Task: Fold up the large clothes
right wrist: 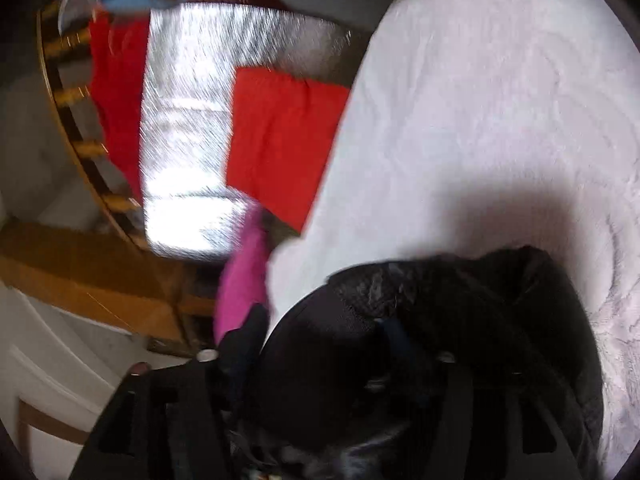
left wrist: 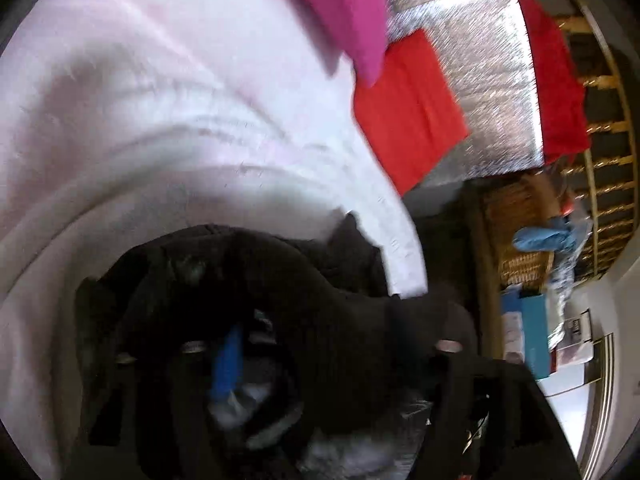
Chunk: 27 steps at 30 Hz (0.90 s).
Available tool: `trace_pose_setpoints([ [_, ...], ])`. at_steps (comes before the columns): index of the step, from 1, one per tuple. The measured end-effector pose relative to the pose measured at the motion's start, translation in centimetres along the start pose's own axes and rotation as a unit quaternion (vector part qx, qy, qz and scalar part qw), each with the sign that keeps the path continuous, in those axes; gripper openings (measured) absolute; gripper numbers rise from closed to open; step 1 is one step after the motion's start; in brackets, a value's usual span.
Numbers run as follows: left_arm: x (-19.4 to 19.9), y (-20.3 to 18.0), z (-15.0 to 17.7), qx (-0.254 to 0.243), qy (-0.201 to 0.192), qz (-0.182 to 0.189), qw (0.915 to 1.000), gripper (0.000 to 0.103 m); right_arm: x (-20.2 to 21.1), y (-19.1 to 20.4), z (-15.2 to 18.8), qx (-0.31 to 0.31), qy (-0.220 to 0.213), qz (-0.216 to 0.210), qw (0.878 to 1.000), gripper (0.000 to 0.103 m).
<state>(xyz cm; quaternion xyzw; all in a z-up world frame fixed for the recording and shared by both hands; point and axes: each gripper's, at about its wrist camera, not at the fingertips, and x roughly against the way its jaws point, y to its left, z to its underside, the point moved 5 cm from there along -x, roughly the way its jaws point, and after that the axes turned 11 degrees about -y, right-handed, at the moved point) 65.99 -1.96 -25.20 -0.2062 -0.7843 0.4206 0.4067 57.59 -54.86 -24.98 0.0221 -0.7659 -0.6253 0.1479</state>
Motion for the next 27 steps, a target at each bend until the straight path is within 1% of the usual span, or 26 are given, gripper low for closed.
trace_pose_setpoints([
  [1, 1.9, -0.6, 0.0, -0.003, -0.033, 0.007, 0.9994, 0.085, 1.5, 0.8, -0.3, 0.014, -0.026, -0.012, 0.999, 0.084],
  [2, 3.5, -1.0, -0.3, -0.007, -0.063, 0.008, 0.9979, 0.089, 2.7, 1.4, -0.7, 0.030, -0.047, -0.013, 0.998, 0.097],
  [3, 4.9, -1.2, -0.1, -0.014, -0.088, 0.004, 0.9960, 0.091, 4.2, 2.2, -0.7, 0.057, -0.072, -0.011, 0.996, 0.101],
  [4, 6.8, -1.7, 0.7, -0.034, -0.115, -0.012, 0.9927, 0.094, 5.2, 2.9, -0.4, 0.086, -0.079, -0.003, 0.993, 0.102],
  [5, 7.8, -1.8, 1.6, -0.050, -0.126, -0.033, 0.9902, 0.094, 5.9, 3.4, -0.3, 0.109, -0.075, 0.009, 0.991, 0.102],
  [6, 8.5, -1.7, 2.5, -0.057, -0.132, -0.047, 0.9884, 0.094, 6.3, 3.8, 0.5, 0.144, -0.065, 0.039, 0.987, 0.102],
  [7, 9.3, -1.4, 4.0, -0.058, -0.136, -0.057, 0.9873, 0.094, 6.7, 3.9, 1.5, 0.184, -0.057, 0.079, 0.978, 0.102],
  [8, 9.7, -1.0, 5.1, -0.056, -0.137, -0.063, 0.9870, 0.094, 7.0, 3.9, 2.2, 0.208, -0.055, 0.106, 0.971, 0.102],
  [10, 10.6, 0.2, 7.7, -0.072, -0.144, -0.096, 0.9822, 0.094, 7.3, 3.5, 3.8, 0.242, -0.039, 0.151, 0.958, 0.102],
  [11, 10.9, 1.0, 8.2, -0.080, -0.148, -0.113, 0.9792, 0.094, 7.2, 3.1, 4.5, 0.256, -0.026, 0.174, 0.951, 0.101],
  [12, 11.0, 2.0, 8.9, -0.088, -0.149, -0.144, 0.9744, 0.094, 7.2, 2.7, 4.8, 0.270, -0.021, 0.192, 0.943, 0.101],
  [13, 11.0, 3.0, 9.0, -0.087, -0.141, -0.165, 0.9724, 0.094, 7.1, 2.2, 5.3, 0.293, -0.020, 0.217, 0.931, 0.101],
  [14, 11.0, 3.6, 8.9, -0.081, -0.134, -0.174, 0.9723, 0.094, 6.9, 1.9, 5.6, 0.304, -0.016, 0.228, 0.925, 0.101],
  [15, 10.9, 4.4, 8.7, -0.072, -0.130, -0.185, 0.9714, 0.094, 6.3, 1.0, 6.2, 0.314, 0.000, 0.243, 0.918, 0.100],
  [16, 10.7, 4.9, 8.5, -0.069, -0.131, -0.194, 0.9697, 0.094, 5.8, 0.1, 6.7, 0.317, 0.018, 0.256, 0.913, 0.097],
  [17, 10.5, 5.7, 8.4, -0.066, -0.131, -0.208, 0.9672, 0.094, 4.9, -0.7, 6.7, 0.322, 0.030, 0.270, 0.907, 0.086],
  [18, 10.2, 6.7, 8.4, -0.062, -0.124, -0.227, 0.9639, 0.094, 4.5, -1.4, 7.2, 0.336, 0.042, 0.286, 0.896, 0.081],
  [19, 10.0, 7.1, 8.5, -0.059, -0.118, -0.234, 0.9633, 0.094, 5.1, -1.8, 7.5, 0.353, 0.038, 0.290, 0.889, 0.077],
  [20, 10.0, 7.2, 8.6, -0.064, -0.123, -0.237, 0.9614, 0.094, 5.0, -1.3, 7.5, 0.365, 0.032, 0.291, 0.883, 0.067],
  [21, 10.1, 6.8, 8.5, -0.074, -0.128, -0.242, 0.9589, 0.094, 5.5, -0.1, 7.3, 0.385, 0.010, 0.297, 0.873, 0.045],
  [22, 10.0, 6.3, 8.5, -0.092, -0.133, -0.247, 0.9554, 0.094, 6.0, 0.8, 7.0, 0.391, -0.008, 0.297, 0.871, 0.038],
  [23, 9.8, 6.2, 8.4, -0.105, -0.135, -0.255, 0.9516, 0.094, 6.6, 2.1, 6.6, 0.393, -0.034, 0.281, 0.875, 0.037],
  [24, 9.8, 6.1, 8.5, -0.112, -0.136, -0.263, 0.9487, 0.094, 7.0, 2.9, 6.3, 0.400, -0.055, 0.269, 0.875, 0.037],
  [25, 9.6, 6.0, 8.5, -0.116, -0.136, -0.267, 0.9471, 0.094, 7.0, 2.7, 6.0, 0.401, -0.062, 0.275, 0.871, 0.037],
  [26, 9.3, 6.1, 8.4, -0.116, -0.134, -0.267, 0.9472, 0.094, 6.7, 1.7, 5.6, 0.394, -0.054, 0.294, 0.869, 0.037],
  [27, 9.3, 6.0, 8.3, -0.116, -0.133, -0.267, 0.9474, 0.094, 6.2, -0.1, 5.4, 0.369, -0.034, 0.308, 0.876, 0.037],
])
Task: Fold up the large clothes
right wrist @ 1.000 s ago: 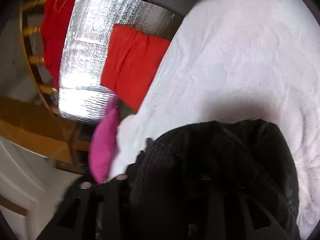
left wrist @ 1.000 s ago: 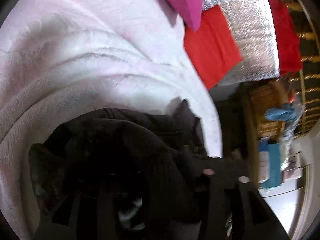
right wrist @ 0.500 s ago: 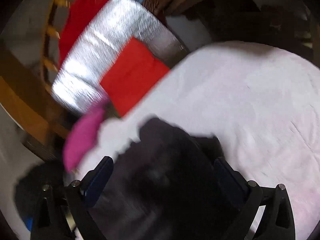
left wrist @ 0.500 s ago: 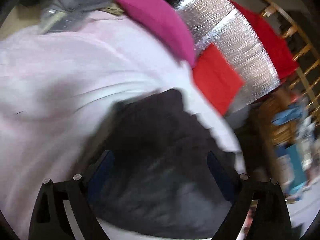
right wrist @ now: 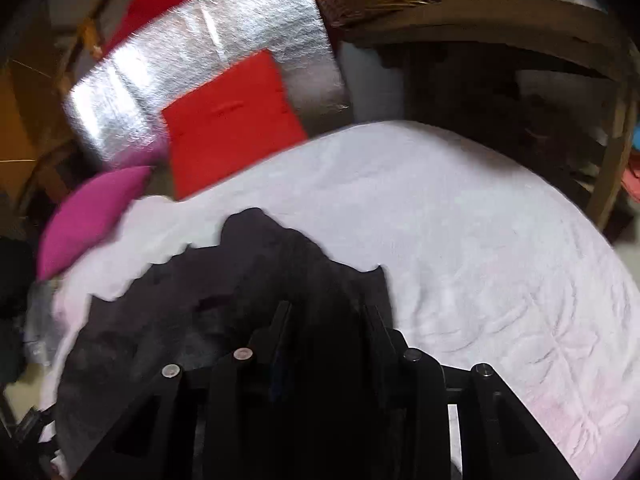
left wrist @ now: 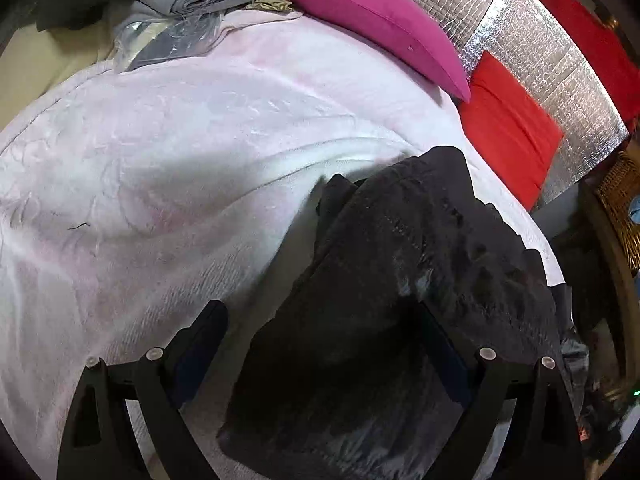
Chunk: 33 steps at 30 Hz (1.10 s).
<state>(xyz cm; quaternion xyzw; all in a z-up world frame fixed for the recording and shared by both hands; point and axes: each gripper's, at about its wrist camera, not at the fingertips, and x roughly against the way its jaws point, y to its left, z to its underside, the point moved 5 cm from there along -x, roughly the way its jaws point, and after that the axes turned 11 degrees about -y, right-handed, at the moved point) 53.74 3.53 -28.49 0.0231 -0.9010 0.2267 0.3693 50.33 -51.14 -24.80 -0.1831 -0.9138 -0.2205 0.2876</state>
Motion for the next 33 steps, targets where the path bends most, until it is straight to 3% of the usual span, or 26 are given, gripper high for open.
trace_pose_setpoints([
  [2, 0.2, -0.3, -0.7, -0.004, 0.003, 0.000, 1.0000, 0.093, -0.8, -1.1, 0.8, -0.041, 0.028, -0.016, 0.999, 0.038],
  [4, 1.6, -1.2, -2.1, -0.030, -0.018, 0.012, 0.9993, 0.093, 0.1, -1.6, -0.5, -0.070, 0.024, -0.046, 0.996, 0.041],
  [7, 3.4, -3.3, -4.3, -0.071, -0.053, 0.030, 0.9956, 0.094, 2.9, -1.8, -3.2, -0.102, -0.032, -0.109, 0.988, 0.097],
  [8, 3.7, -4.3, -5.4, -0.083, -0.056, 0.041, 0.9942, 0.094, 2.7, -1.4, -4.0, -0.099, -0.044, -0.117, 0.987, 0.103],
  [9, 3.4, -5.9, -7.0, -0.100, -0.052, 0.053, 0.9922, 0.094, 2.2, -0.4, -5.0, -0.082, -0.041, -0.133, 0.987, 0.103],
  [11, 1.7, -9.1, -9.6, -0.139, -0.033, 0.051, 0.9884, 0.094, -0.2, 2.1, -5.7, -0.053, 0.017, -0.138, 0.989, 0.103],
  [12, 0.5, -10.4, -10.4, -0.162, -0.020, 0.051, 0.9852, 0.094, -1.8, 3.3, -6.0, -0.032, 0.045, -0.134, 0.989, 0.103],
  [15, -4.1, -13.2, -11.9, -0.202, 0.022, 0.044, 0.9782, 0.094, -5.7, 6.0, -6.5, 0.046, 0.067, -0.094, 0.992, 0.103],
  [18, -9.1, -14.4, -11.7, -0.175, 0.102, 0.060, 0.9774, 0.094, -9.2, 6.7, -6.4, 0.088, 0.113, -0.087, 0.986, 0.103],
  [21, -12.5, -15.0, -11.2, -0.135, 0.135, 0.065, 0.9794, 0.094, -10.8, 6.6, -5.6, 0.098, 0.140, -0.087, 0.981, 0.103],
  [25, -15.8, -15.8, -9.4, -0.178, 0.174, 0.050, 0.9670, 0.093, -12.7, 8.4, -3.8, 0.151, 0.170, -0.095, 0.969, 0.097],
  [27, -16.4, -16.4, -8.8, -0.198, 0.174, 0.057, 0.9631, 0.093, -12.9, 9.1, -3.7, 0.183, 0.162, -0.082, 0.966, 0.084],
  [28, -16.1, -16.8, -8.5, -0.218, 0.165, 0.066, 0.9597, 0.083, -12.5, 9.0, -3.7, 0.186, 0.156, -0.084, 0.966, 0.082],
  [29, -15.8, -17.0, -8.2, -0.230, 0.160, 0.071, 0.9573, 0.056, -12.4, 9.1, -3.7, 0.188, 0.151, -0.084, 0.967, 0.076],
  [31, -15.3, -17.3, -7.8, -0.260, 0.154, 0.067, 0.9507, 0.029, -11.1, 9.0, -4.0, 0.205, 0.123, -0.077, 0.968, 0.060],
  [32, -14.7, -17.5, -7.9, -0.268, 0.148, 0.075, 0.9491, 0.012, -10.6, 9.0, -4.4, 0.215, 0.107, -0.070, 0.968, 0.041],
  [33, -14.0, -17.7, -8.1, -0.272, 0.139, 0.082, 0.9486, 0.010, -10.0, 8.9, -4.8, 0.220, 0.092, -0.063, 0.969, 0.034],
])
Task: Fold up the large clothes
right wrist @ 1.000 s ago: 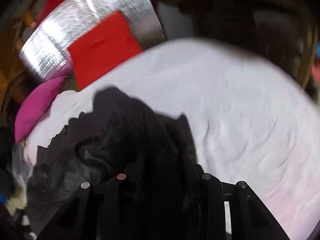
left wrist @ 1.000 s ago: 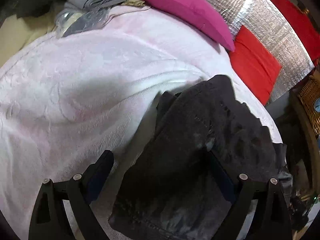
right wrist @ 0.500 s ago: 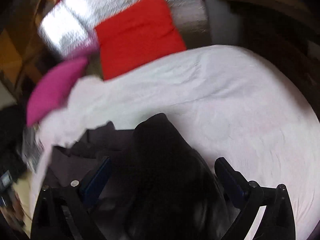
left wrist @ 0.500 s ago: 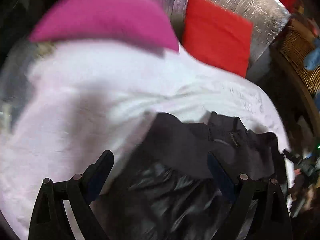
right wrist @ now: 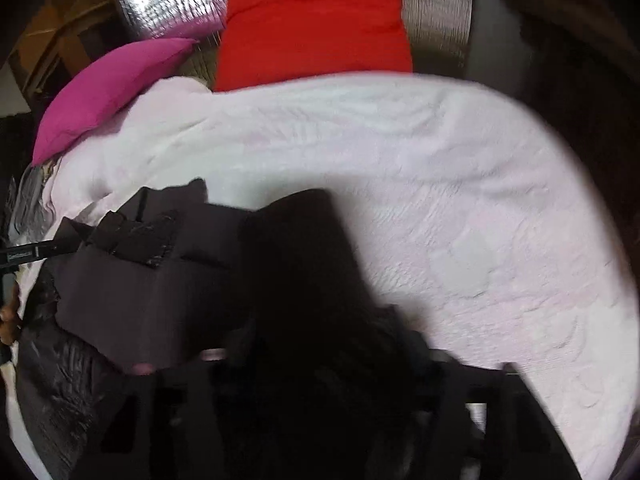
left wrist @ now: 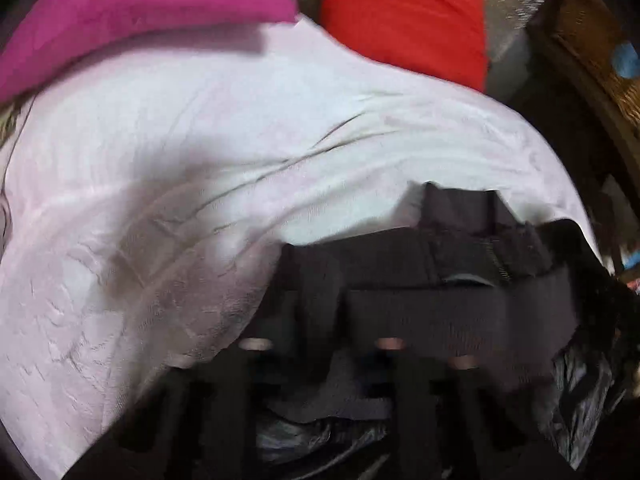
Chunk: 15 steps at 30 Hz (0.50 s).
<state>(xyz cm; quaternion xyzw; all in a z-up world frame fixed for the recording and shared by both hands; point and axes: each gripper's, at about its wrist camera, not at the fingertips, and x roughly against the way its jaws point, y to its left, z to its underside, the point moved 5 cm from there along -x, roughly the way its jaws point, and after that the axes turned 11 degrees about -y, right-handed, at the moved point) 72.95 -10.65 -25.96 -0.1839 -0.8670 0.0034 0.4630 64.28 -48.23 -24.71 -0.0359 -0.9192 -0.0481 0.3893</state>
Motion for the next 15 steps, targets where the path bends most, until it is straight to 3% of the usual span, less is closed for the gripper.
trace_pose_setpoints([
  [4, 4.0, 0.1, -1.9, -0.010, -0.083, -0.013, 0.9964, 0.009, 2.2, -0.7, -1.1, -0.022, -0.062, 0.005, 0.998, 0.029],
  [6, 4.6, 0.9, -2.5, 0.012, -0.099, -0.022, 0.9948, 0.009, 2.3, -1.5, -1.4, -0.046, -0.083, 0.014, 0.995, 0.029],
  [7, 4.6, 1.6, -2.6, 0.019, -0.105, -0.045, 0.9933, 0.009, 1.8, -1.9, -1.4, -0.059, -0.085, 0.019, 0.994, 0.029],
  [10, 2.7, 2.9, -2.3, 0.031, -0.107, -0.096, 0.9891, 0.009, -1.0, -2.8, -0.8, -0.108, -0.073, 0.027, 0.991, 0.029],
  [13, -0.4, 3.7, -0.8, 0.025, -0.077, -0.143, 0.9865, 0.009, -3.1, -3.7, -0.1, -0.152, -0.045, 0.014, 0.987, 0.029],
  [15, -2.1, 3.7, 0.3, 0.033, -0.061, -0.154, 0.9856, 0.009, -3.8, -4.3, 0.0, -0.186, -0.027, 0.002, 0.982, 0.034],
])
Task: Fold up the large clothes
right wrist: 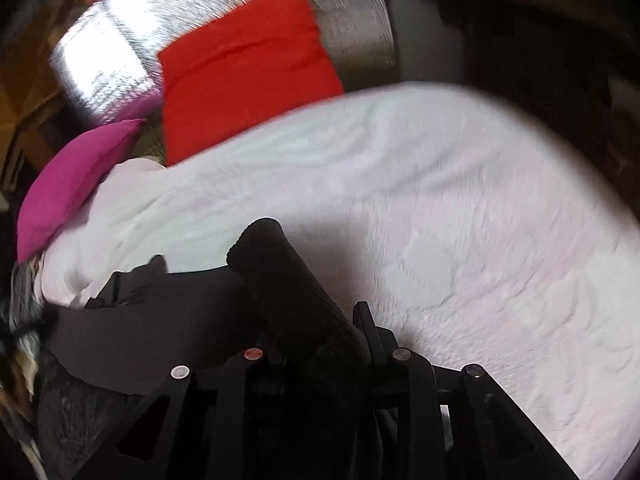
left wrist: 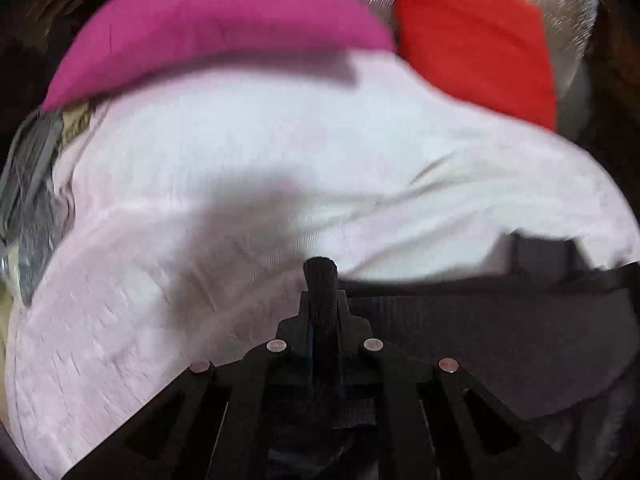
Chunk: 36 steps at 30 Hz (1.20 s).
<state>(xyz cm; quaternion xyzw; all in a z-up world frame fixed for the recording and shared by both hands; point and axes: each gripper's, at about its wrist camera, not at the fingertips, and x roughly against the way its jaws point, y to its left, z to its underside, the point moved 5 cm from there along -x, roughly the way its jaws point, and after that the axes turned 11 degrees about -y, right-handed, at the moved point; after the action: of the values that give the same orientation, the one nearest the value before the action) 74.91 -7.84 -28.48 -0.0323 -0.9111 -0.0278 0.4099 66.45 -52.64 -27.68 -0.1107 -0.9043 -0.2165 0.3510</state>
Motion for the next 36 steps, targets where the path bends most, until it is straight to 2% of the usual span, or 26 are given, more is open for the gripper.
trace_pose_setpoints([
  [2, 0.4, 0.2, 0.4, 0.008, -0.007, 0.000, 0.9999, 0.015, 0.5, -0.5, -0.4, -0.041, 0.004, -0.022, 0.999, 0.063],
  [3, 1.1, 0.6, 0.4, 0.016, -0.014, 0.005, 0.9998, 0.018, 1.1, -0.8, -0.5, -0.063, 0.000, -0.034, 0.997, 0.066],
  [5, 2.9, 1.3, 0.4, 0.030, -0.023, 0.017, 0.9992, 0.041, 3.5, -1.7, -0.8, -0.115, -0.019, -0.073, 0.990, 0.069],
  [6, 3.7, 1.6, 0.5, 0.033, -0.027, 0.017, 0.9989, 0.048, 4.9, -2.2, -0.8, -0.132, -0.032, -0.085, 0.987, 0.072],
  [8, 7.0, 2.5, 0.9, 0.041, -0.054, 0.011, 0.9976, 0.054, 7.8, -2.8, -0.4, -0.144, -0.057, -0.098, 0.983, 0.082],
  [11, 11.8, 3.2, 2.6, 0.037, -0.079, 0.001, 0.9962, 0.063, 11.6, -2.9, 1.0, -0.137, -0.077, -0.110, 0.981, 0.082],
  [13, 15.2, 2.9, 4.7, 0.027, -0.088, 0.003, 0.9957, 0.063, 13.9, -2.3, 2.7, -0.122, -0.076, -0.113, 0.983, 0.082],
  [16, 19.3, 1.6, 9.2, 0.022, -0.089, 0.013, 0.9957, 0.073, 16.3, -0.4, 5.2, -0.081, -0.079, -0.094, 0.989, 0.082],
  [17, 20.6, 0.6, 11.2, 0.023, -0.091, 0.019, 0.9954, 0.074, 16.9, 0.5, 6.0, -0.070, -0.081, -0.094, 0.990, 0.082],
  [19, 21.6, -0.8, 13.8, 0.021, -0.085, 0.022, 0.9959, 0.074, 18.1, 2.1, 7.2, -0.045, -0.080, -0.088, 0.992, 0.081],
  [21, 21.4, -1.3, 15.4, 0.025, -0.074, 0.009, 0.9969, 0.074, 18.7, 4.3, 8.8, -0.016, -0.079, -0.087, 0.993, 0.074],
  [24, 19.1, -1.5, 17.6, 0.036, -0.027, 0.005, 0.9990, 0.075, 17.9, 6.0, 11.4, 0.015, -0.060, -0.072, 0.996, 0.071],
  [26, 18.9, -1.6, 17.9, 0.027, -0.029, 0.003, 0.9992, 0.076, 15.3, 5.8, 14.1, 0.027, -0.011, -0.037, 0.999, 0.071],
  [29, 19.7, -1.7, 17.5, 0.020, -0.028, 0.004, 0.9994, 0.076, 15.4, 7.2, 14.6, 0.096, -0.024, -0.015, 0.995, 0.071],
  [30, 20.2, -1.6, 17.3, 0.025, -0.034, 0.010, 0.9991, 0.076, 15.9, 7.6, 14.3, 0.088, -0.024, -0.027, 0.995, 0.070],
  [31, 20.5, -1.6, 17.0, 0.027, -0.039, 0.012, 0.9988, 0.076, 16.7, 8.0, 13.6, 0.059, -0.037, -0.058, 0.996, 0.070],
  [33, 21.1, -1.4, 16.6, 0.027, -0.049, 0.005, 0.9984, 0.076, 17.5, 8.8, 12.4, 0.031, -0.061, -0.095, 0.993, 0.070],
  [36, 21.9, -1.3, 15.8, 0.014, -0.075, -0.018, 0.9969, 0.076, 17.3, 11.4, 11.2, 0.042, -0.079, -0.125, 0.988, 0.070],
])
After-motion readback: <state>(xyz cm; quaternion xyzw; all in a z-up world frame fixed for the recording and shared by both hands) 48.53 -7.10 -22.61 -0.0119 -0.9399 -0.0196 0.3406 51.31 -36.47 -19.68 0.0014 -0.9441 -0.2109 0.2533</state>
